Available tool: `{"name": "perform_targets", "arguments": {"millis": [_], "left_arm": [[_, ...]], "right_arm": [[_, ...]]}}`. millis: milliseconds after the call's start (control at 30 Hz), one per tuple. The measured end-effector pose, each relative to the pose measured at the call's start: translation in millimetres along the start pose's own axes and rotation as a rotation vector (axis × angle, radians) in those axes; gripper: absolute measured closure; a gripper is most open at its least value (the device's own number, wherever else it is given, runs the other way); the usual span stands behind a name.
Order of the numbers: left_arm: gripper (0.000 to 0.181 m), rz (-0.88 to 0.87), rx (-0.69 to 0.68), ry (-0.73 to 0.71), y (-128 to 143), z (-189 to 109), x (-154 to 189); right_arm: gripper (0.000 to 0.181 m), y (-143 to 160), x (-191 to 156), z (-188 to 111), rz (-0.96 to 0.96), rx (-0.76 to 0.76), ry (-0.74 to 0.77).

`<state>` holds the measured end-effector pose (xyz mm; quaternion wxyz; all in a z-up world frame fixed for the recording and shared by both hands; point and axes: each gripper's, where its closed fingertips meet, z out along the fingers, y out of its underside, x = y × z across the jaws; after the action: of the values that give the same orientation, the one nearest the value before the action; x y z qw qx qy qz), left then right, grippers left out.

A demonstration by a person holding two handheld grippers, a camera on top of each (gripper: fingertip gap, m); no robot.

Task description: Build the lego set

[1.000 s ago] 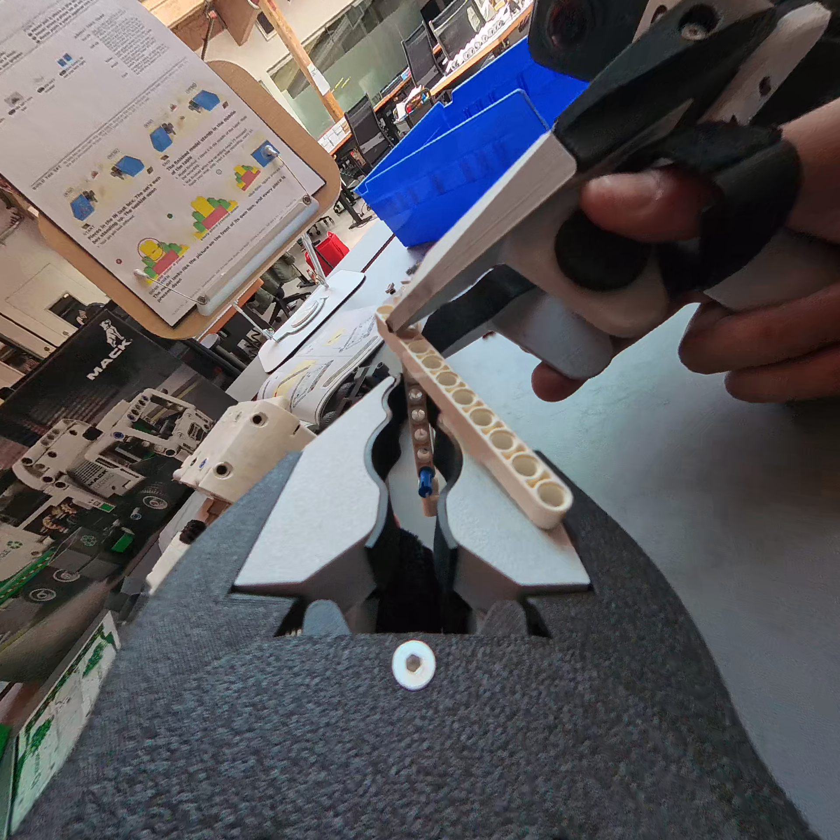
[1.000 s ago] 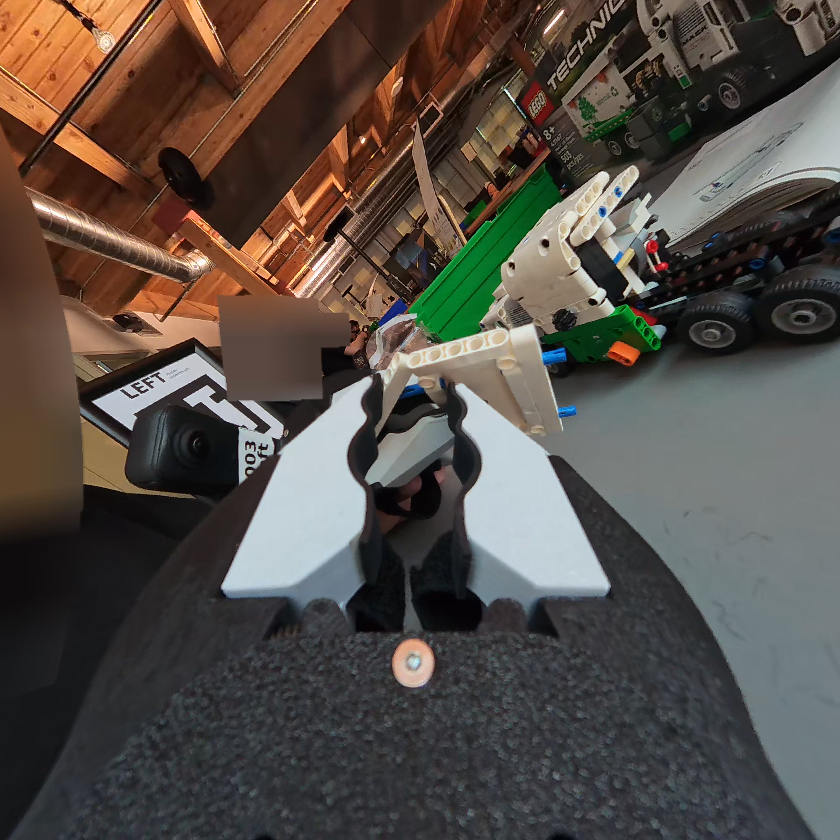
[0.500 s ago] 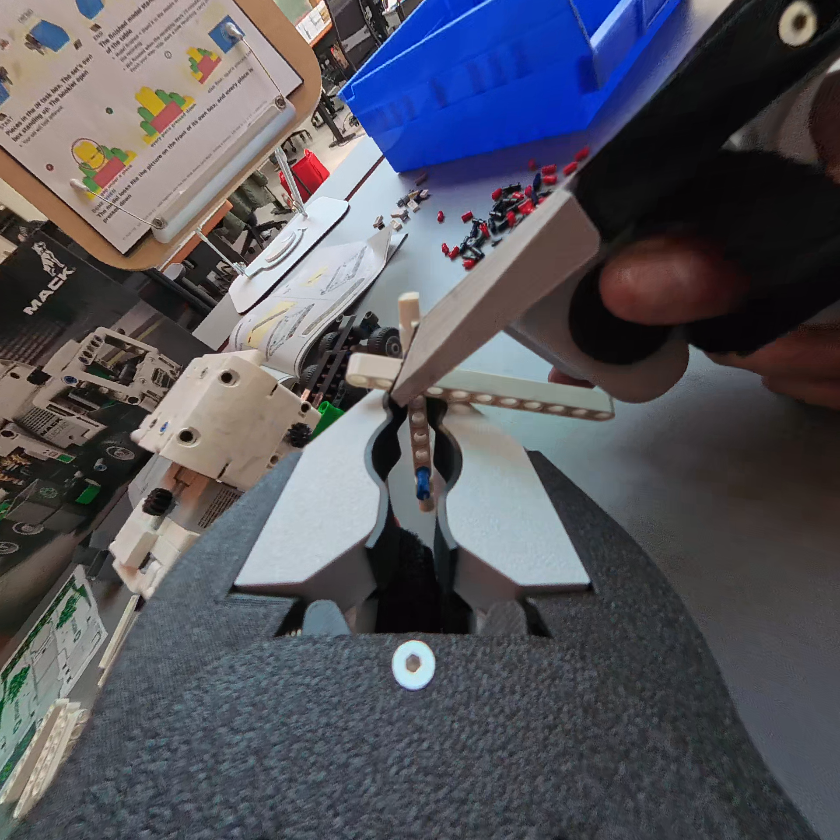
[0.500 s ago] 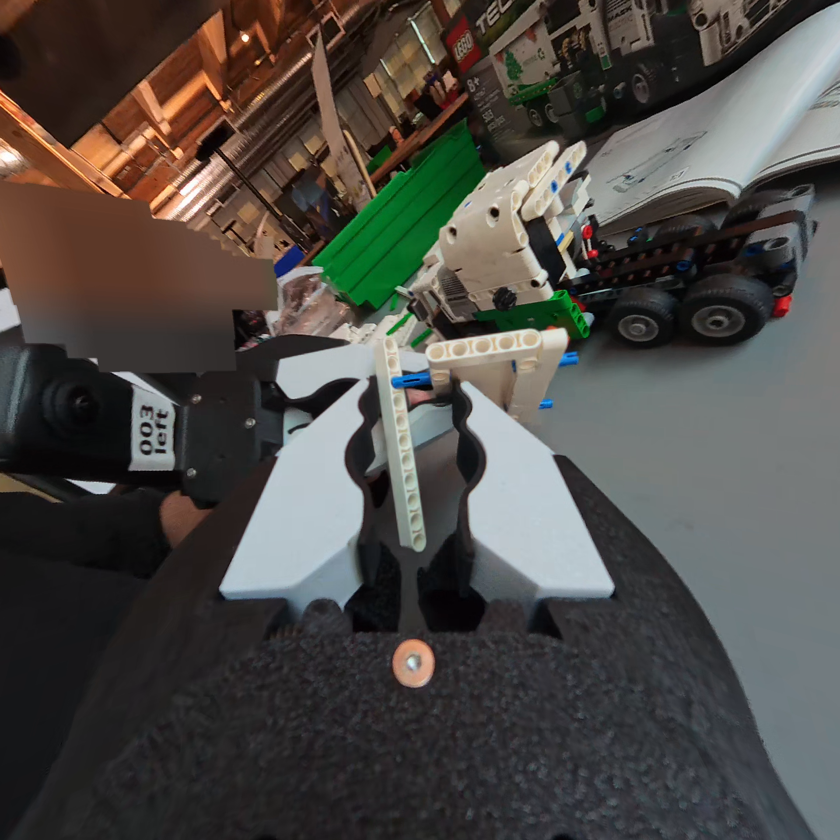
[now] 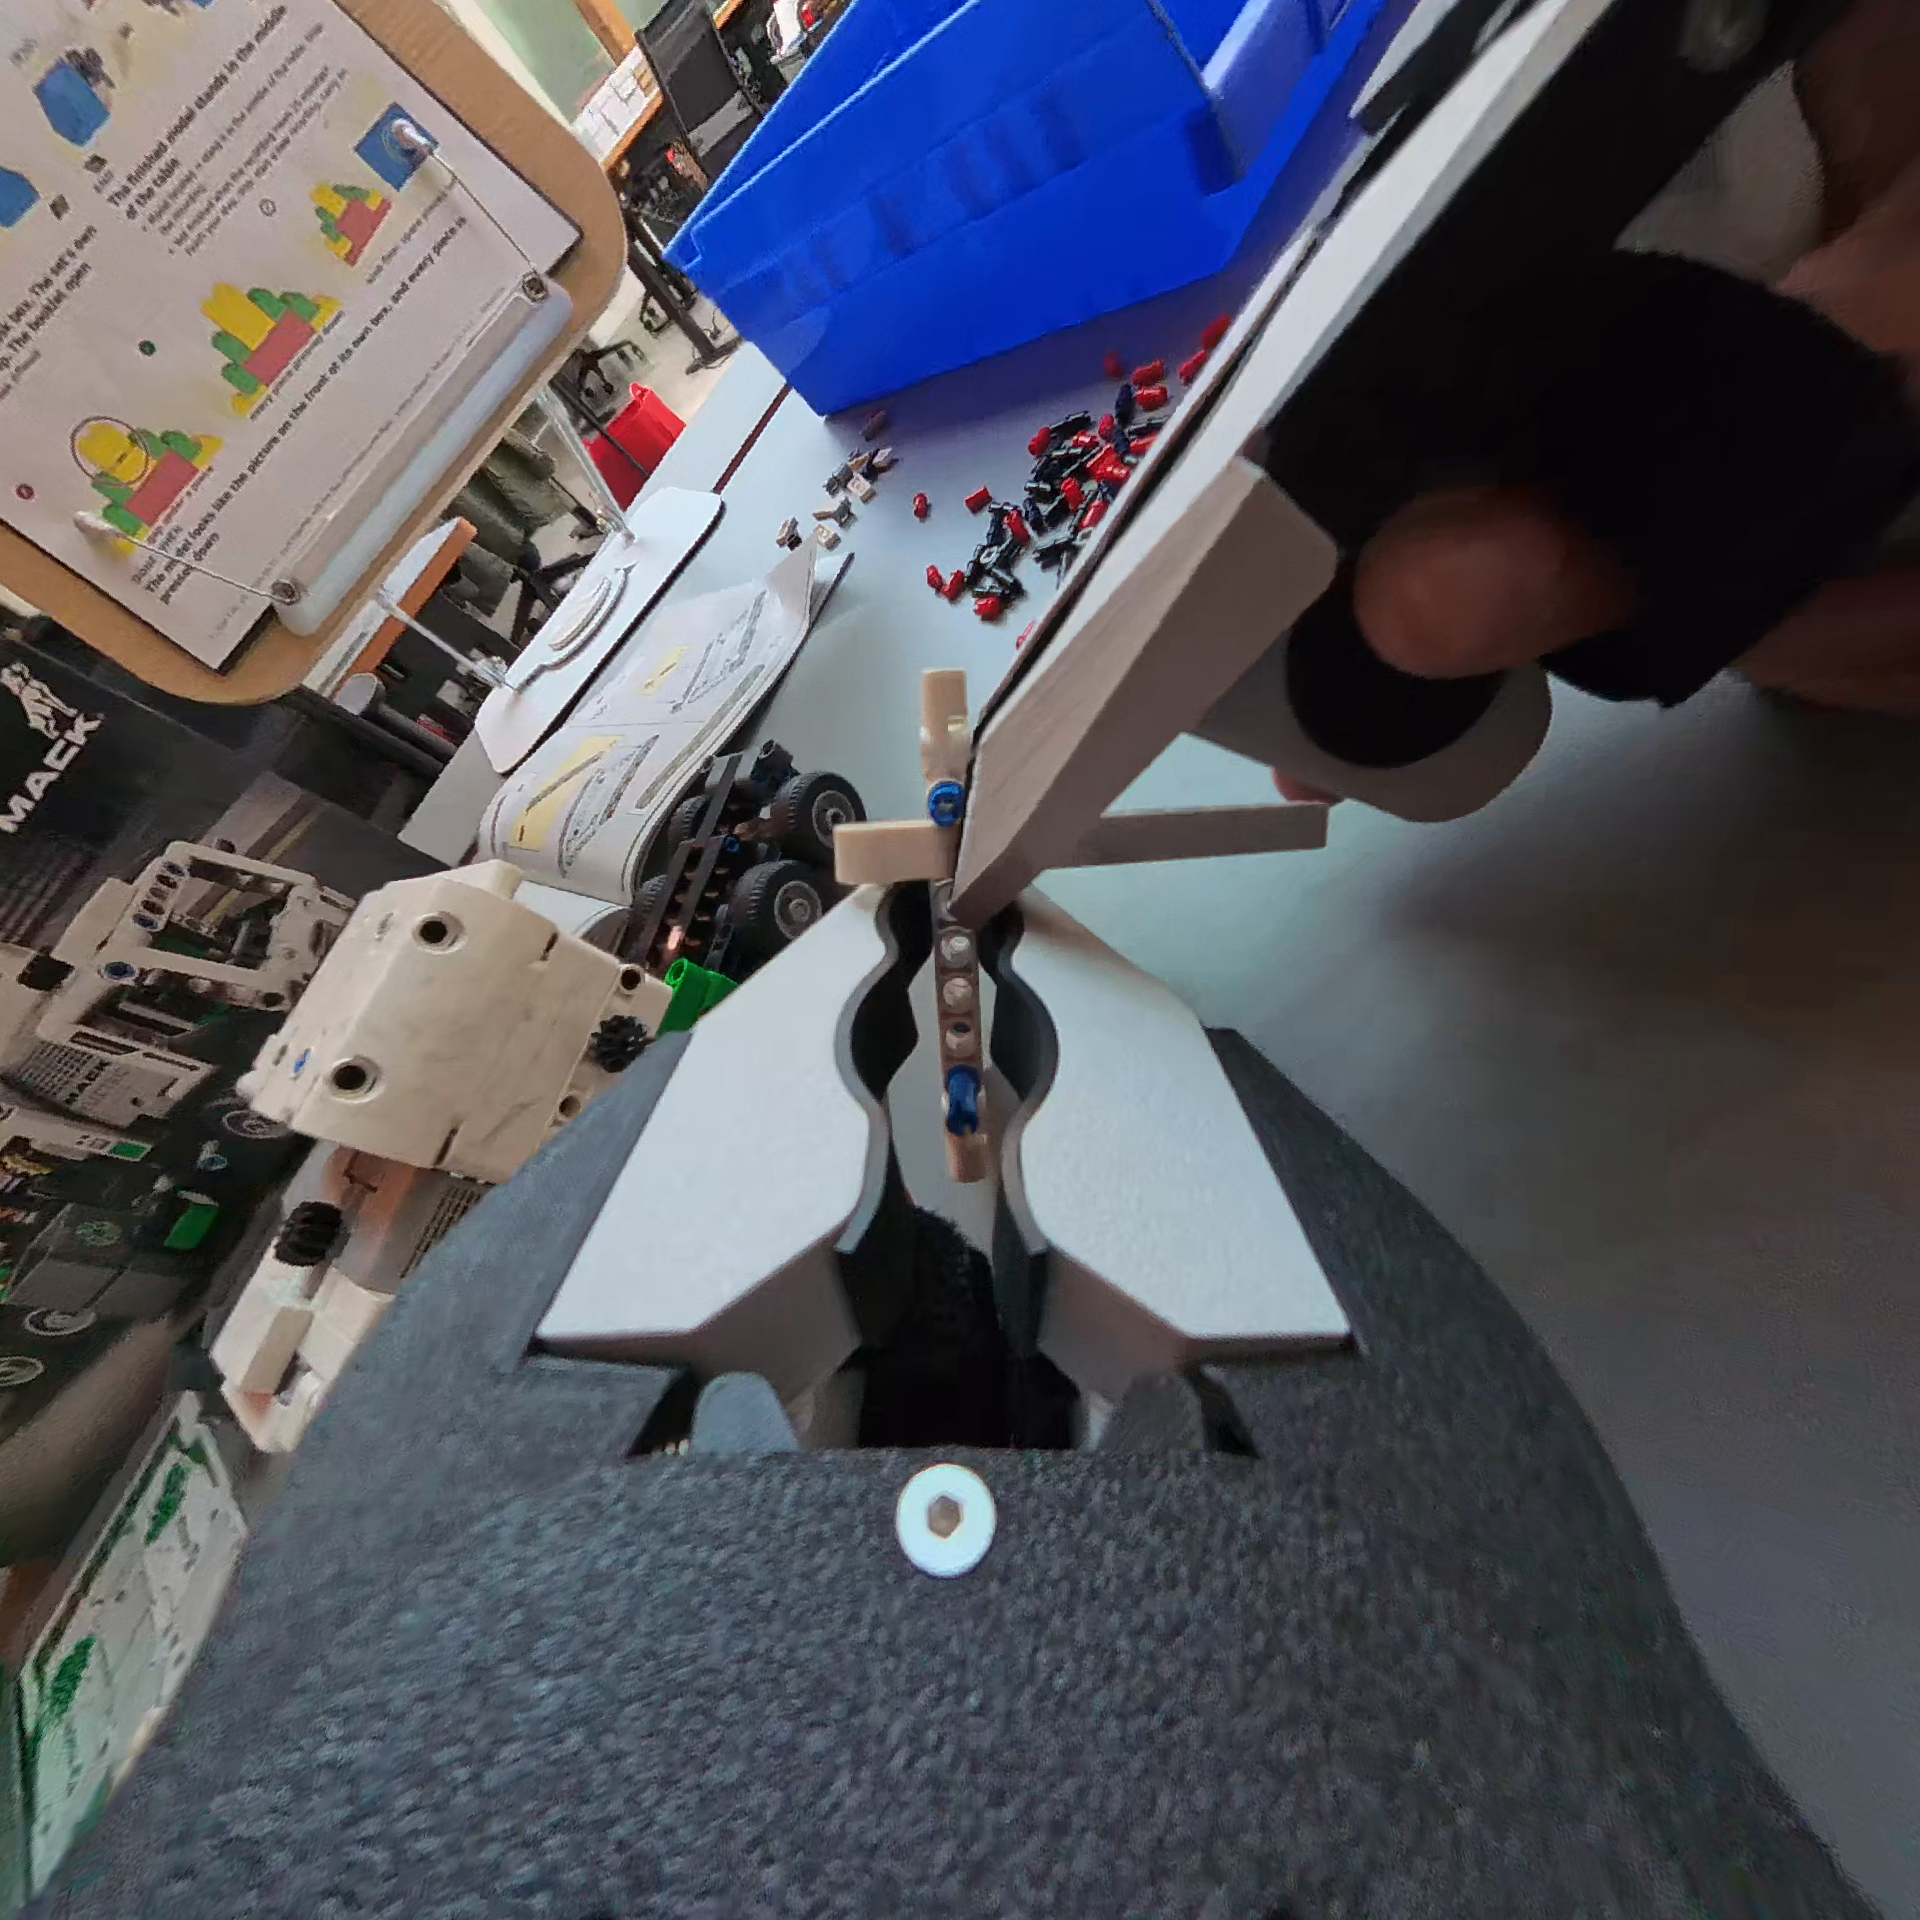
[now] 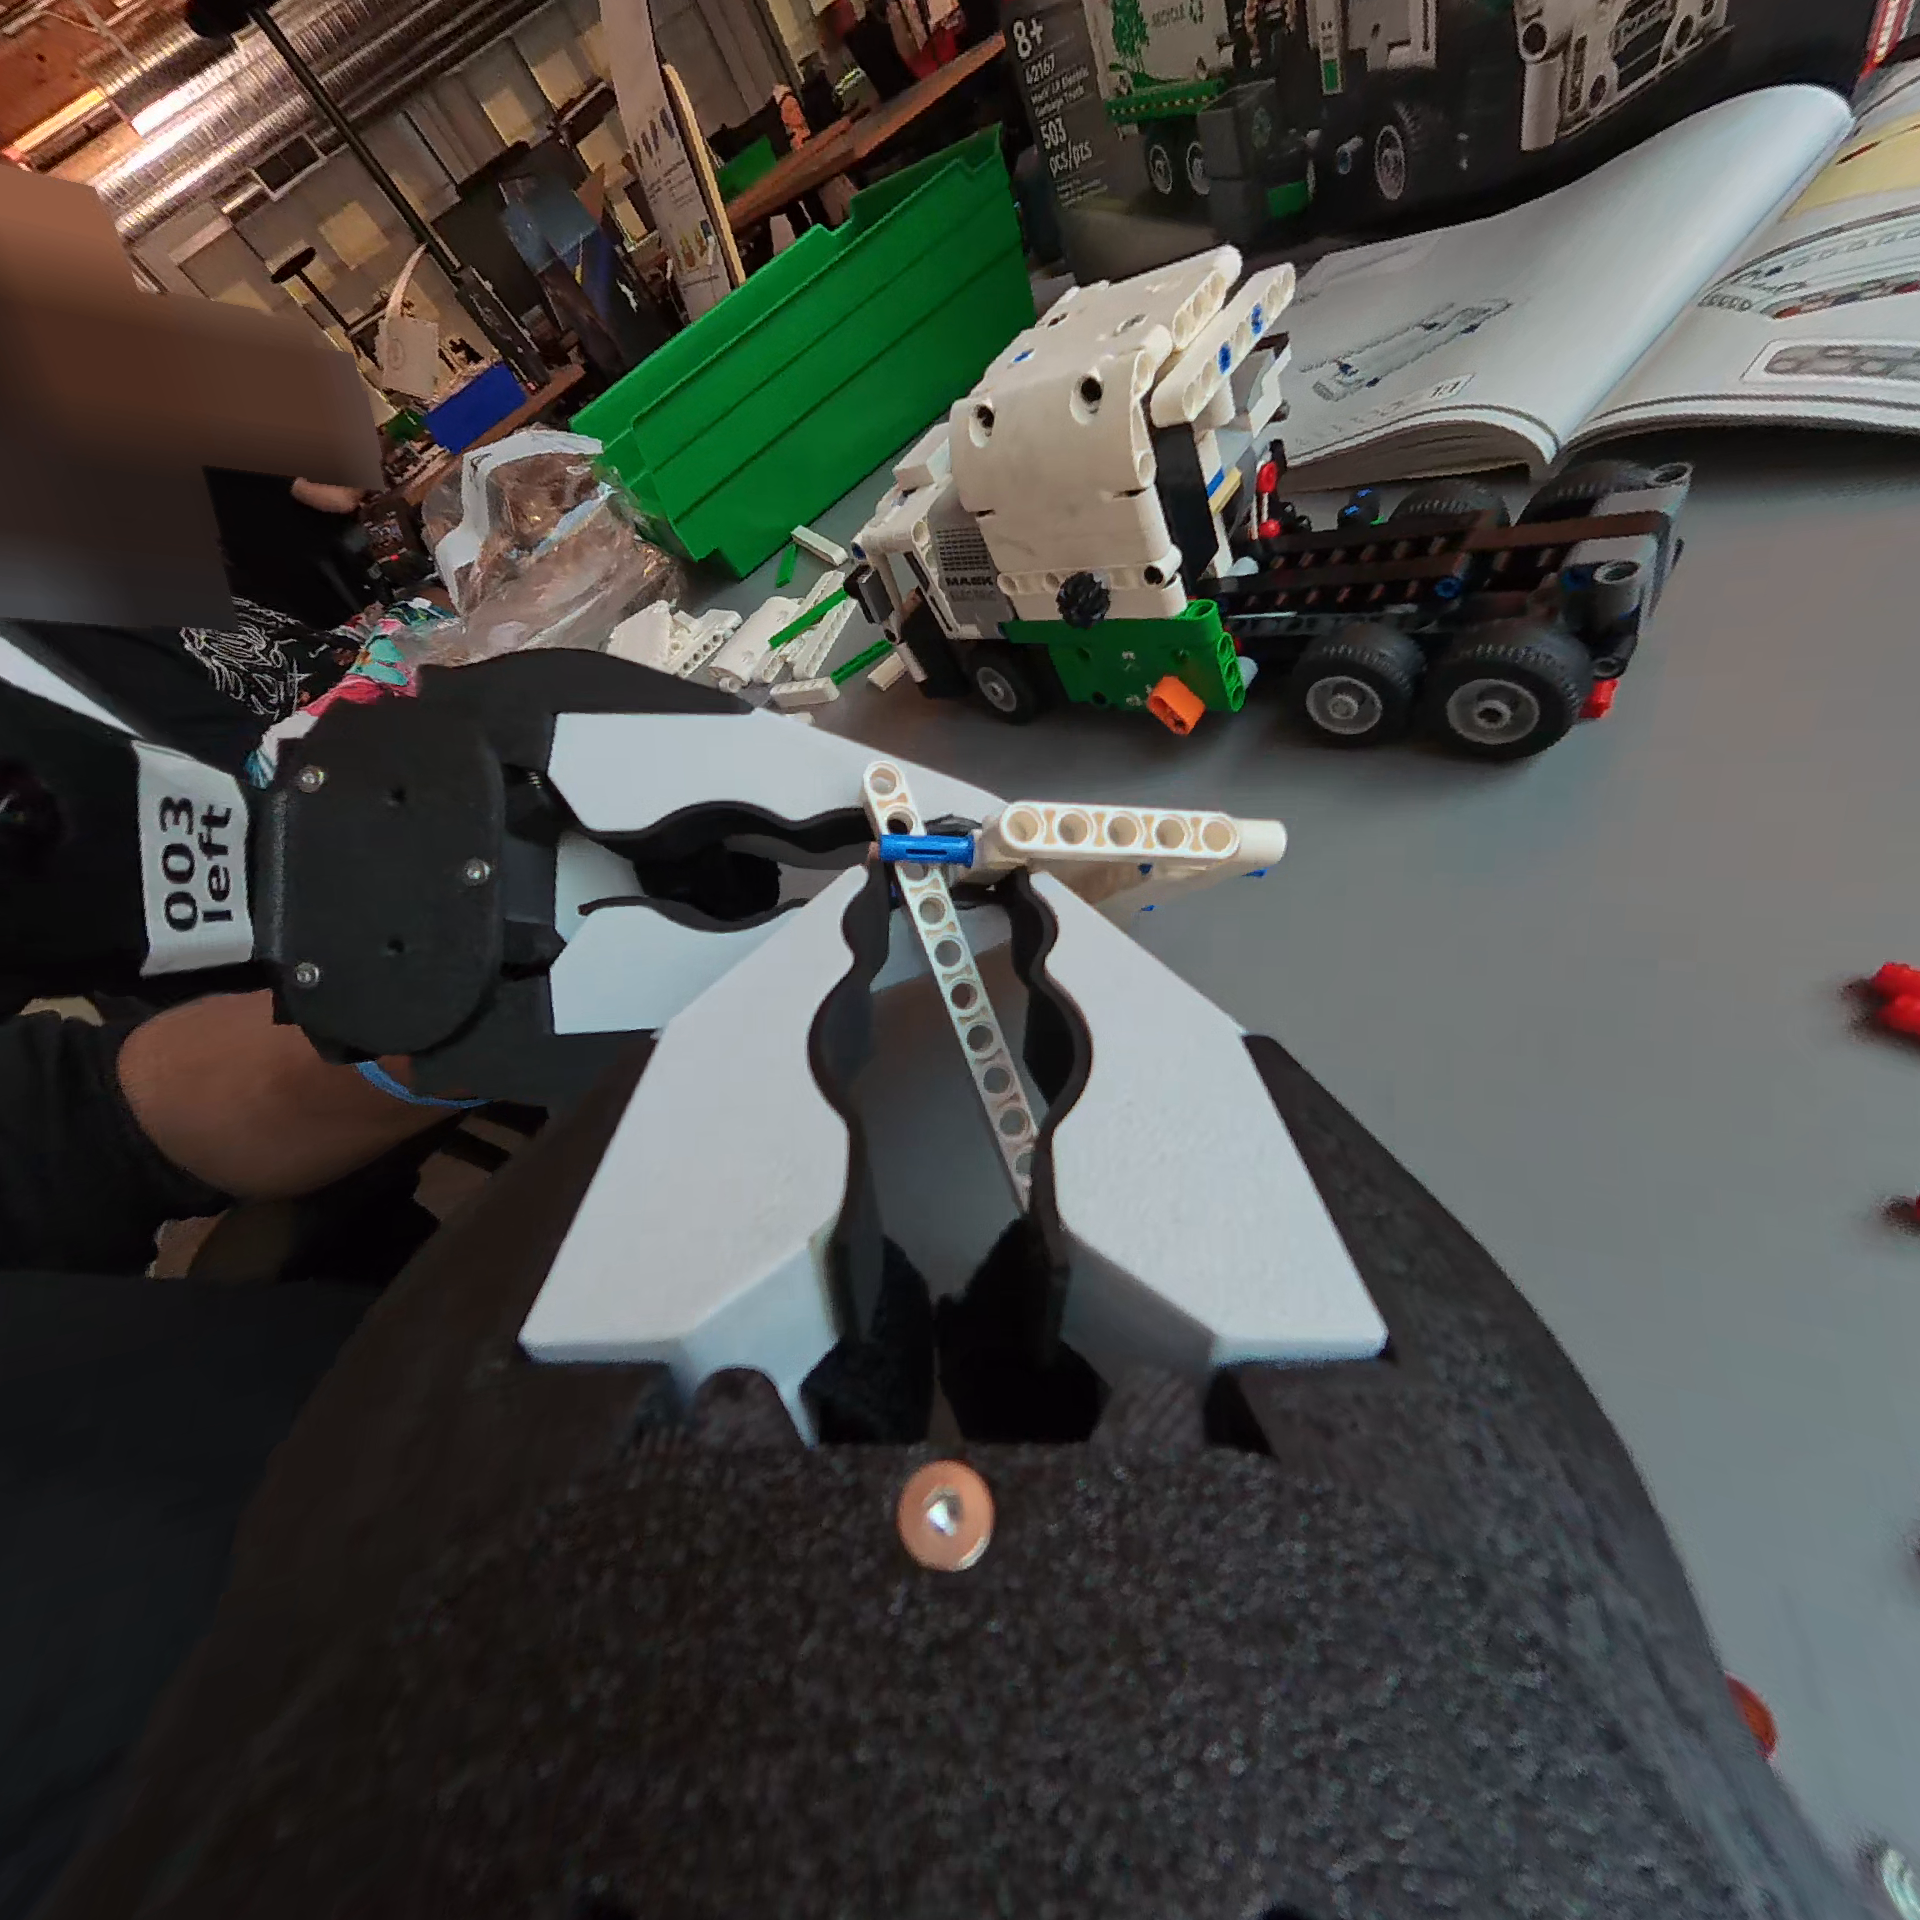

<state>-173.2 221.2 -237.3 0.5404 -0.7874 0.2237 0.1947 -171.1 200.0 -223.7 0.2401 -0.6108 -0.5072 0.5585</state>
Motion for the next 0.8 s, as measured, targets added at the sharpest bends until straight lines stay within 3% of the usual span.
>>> {"name": "perform_targets", "arguments": {"millis": [233, 333, 433, 567, 700, 800], "left_arm": [[0.174, 0.218, 0.015, -0.064, -6.3, 0.7, 12.2], [0.175, 0.312, -0.026, -0.181, -2.0, 3.2, 1.4], [0.175, 0.248, -0.007, -0.137, -3.6, 3.1, 1.9], [0.175, 0.141, 0.007, -0.090, -2.1, 4.3, -4.9], [0.175, 0.098, 0.064, -0.027, -7.3, 2.4, -2.0], [0.175, 0.101, 0.054, -0.033, -5.3, 4.0, -4.0]], "right_arm": [[0.159, 10.3, -0.3, -14.9, -0.036, -0.065, -0.042], [0.158, 27.1, 5.0, -20.1, 0.068, -0.183, -0.077], [0.175, 32.5, 0.9, -22.1, 0.072, -0.210, -0.104], [0.175, 39.5, 10.1, -23.8, -0.081, -0.281, -0.018], [0.175, 34.9, 13.9, -31.3, -0.046, -0.264, -0.065], [0.175, 45.1, 17.4, -45.7, -0.213, -0.394, -0.026]]}}
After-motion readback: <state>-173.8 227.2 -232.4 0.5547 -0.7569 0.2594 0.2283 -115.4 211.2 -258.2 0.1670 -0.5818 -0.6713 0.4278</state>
